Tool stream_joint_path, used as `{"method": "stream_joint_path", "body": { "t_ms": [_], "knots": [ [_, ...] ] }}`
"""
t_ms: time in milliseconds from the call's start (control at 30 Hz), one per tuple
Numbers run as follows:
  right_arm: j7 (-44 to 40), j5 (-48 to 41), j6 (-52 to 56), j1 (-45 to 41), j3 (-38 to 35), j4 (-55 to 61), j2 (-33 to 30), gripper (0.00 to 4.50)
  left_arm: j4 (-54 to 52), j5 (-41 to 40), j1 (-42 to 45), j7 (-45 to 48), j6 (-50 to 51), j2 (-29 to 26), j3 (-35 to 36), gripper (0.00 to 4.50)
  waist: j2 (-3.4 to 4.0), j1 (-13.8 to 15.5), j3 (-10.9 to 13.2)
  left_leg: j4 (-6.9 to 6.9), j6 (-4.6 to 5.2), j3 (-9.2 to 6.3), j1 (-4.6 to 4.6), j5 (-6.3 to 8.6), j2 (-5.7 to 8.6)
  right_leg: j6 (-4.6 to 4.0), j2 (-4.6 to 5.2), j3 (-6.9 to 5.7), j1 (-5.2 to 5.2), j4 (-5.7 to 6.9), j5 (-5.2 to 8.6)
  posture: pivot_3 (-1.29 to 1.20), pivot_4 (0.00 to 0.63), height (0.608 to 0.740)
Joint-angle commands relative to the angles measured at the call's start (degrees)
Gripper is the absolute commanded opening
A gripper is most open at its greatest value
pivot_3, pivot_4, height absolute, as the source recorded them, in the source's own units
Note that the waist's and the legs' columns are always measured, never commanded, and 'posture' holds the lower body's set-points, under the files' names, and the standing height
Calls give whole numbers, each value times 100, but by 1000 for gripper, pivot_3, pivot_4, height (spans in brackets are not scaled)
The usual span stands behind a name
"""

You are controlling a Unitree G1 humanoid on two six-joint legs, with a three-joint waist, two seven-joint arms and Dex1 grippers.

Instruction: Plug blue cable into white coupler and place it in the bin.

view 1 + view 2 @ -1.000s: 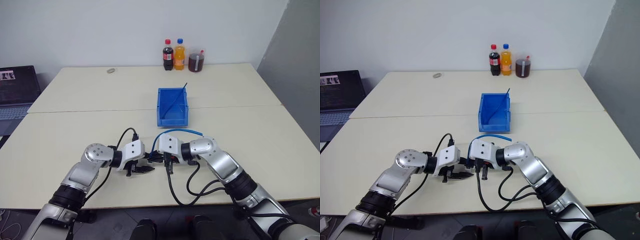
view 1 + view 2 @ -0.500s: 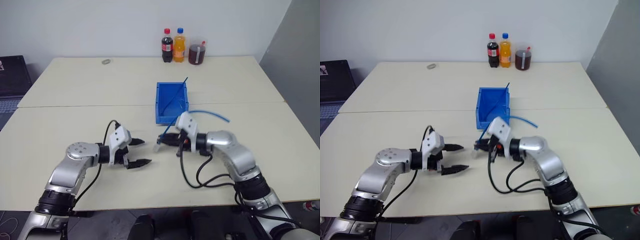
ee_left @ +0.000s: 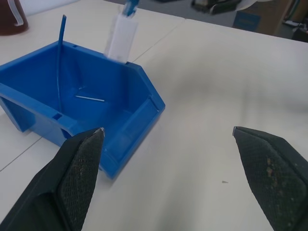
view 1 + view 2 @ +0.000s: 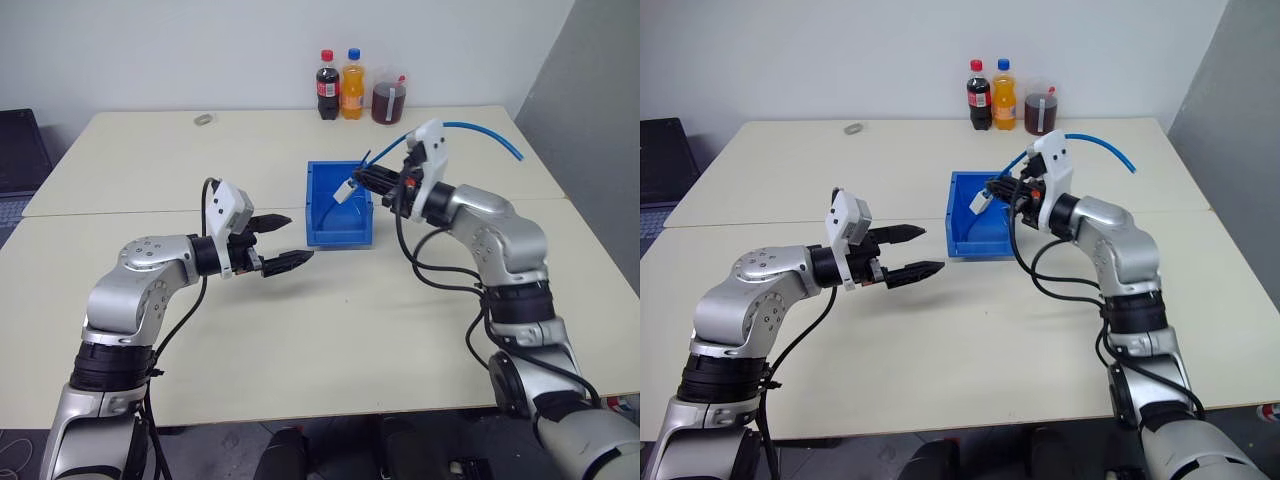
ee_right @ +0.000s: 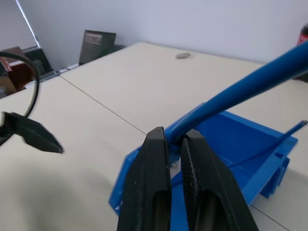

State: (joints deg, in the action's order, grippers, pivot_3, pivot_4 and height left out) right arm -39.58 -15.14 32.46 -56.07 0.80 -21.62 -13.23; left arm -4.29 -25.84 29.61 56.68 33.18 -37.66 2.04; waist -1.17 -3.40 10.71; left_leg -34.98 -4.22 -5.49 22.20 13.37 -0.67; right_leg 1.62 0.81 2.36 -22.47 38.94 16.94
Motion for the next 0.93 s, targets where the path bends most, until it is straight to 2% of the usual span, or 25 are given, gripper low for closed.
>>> {"method": "stream_joint_path", "body": {
  "t_ms": [33, 133, 167, 200, 233, 267, 367, 500, 633, 767, 933],
  "knots": [
    [-389, 336, -416, -613, 344, -898, -90, 909, -55, 77, 55, -66, -117, 36, -69, 4500, 0, -1, 0, 0, 0, 1, 5, 0, 0, 0, 1, 1, -5, 0, 0, 0, 150, 740],
    [-1051, 744, -737, -970, 803, -1439, -475, 1690, -41, 78, 65, -70, -125, 16, -58, 4500, 0, 2, 0, -9, -1, 0, 62, -1, 1, -2, 2, 0, -62, 11, -1, 0, 150, 740],
    [-1257, 830, -805, -1056, 906, -1547, -597, 1788, -34, 73, 68, -68, -126, 2, -52, 4500, 0, 10, 0, -13, -4, 1, 79, -3, 2, -2, 2, 0, -79, 13, -2, 0, 150, 740],
    [-1442, 912, -880, -1132, 999, -1641, -716, 2096, -23, 72, 71, -72, -136, -14, -44, 4500, 0, 28, 0, -16, -14, 0, 81, -9, 2, -2, 3, -2, -80, 12, -2, 0, 150, 740],
    [-1592, 1001, -967, -1183, 1080, -1705, -837, 2207, -28, 68, 62, -79, -139, -31, -29, 4500, 0, 41, 0, -15, -14, 0, 83, -9, 6, -2, 8, -5, -80, 11, -2, 0, 150, 740],
    [-1742, 1078, -1051, -1221, 1152, -1758, -951, 2568, -22, 80, 56, -94, -140, -55, -19, 4500, 0, 44, 0, -15, -14, 2, 84, -8, 10, -2, 15, -7, -80, 11, -2, 0, 150, 740],
    [-2388, 1242, -1173, -1115, 1354, -1594, -1442, 3296, 100, 278, 21, -240, -291, -162, 43, 4500, 0, 37, 0, -15, -13, 14, 85, -8, 17, -2, 25, -1, -80, 7, -2, 0, 150, 740],
    [-3263, 1364, -1370, -526, 1574, -809, -2275, 4468, 342, 466, -49, -483, -341, -356, 211, 4500, 0, 46, 0, -16, -1, 11, 84, -1, 16, -1, 25, -4, -79, 8, -2, 0, 150, 740],
    [-3507, 868, -909, -125, 1014, 3, -2772, 4487, 654, 483, -50, -389, -457, -639, 444, 4500, 0, 21, 1, -19, -1, 12, 84, -1, 14, -1, 24, -4, -79, 11, -2, 0, 150, 740],
    [-3376, 302, -259, 16, 427, 593, -2875, 4487, 863, 414, 73, -314, -502, -745, 562, 4500, 6, -19, 4, -20, -1, 20, 77, -1, 9, 0, 22, 2, -79, 19, -3, 0, 150, 740],
    [-3233, 18, 129, 269, 209, 1117, -2917, 4487, 971, 189, 225, -155, -230, -740, 630, 4500, 6, 7, 4, -26, -1, 14, 78, -1, 10, 1, 20, -3, -74, 19, -4, 0, 150, 740]
  ]
}}
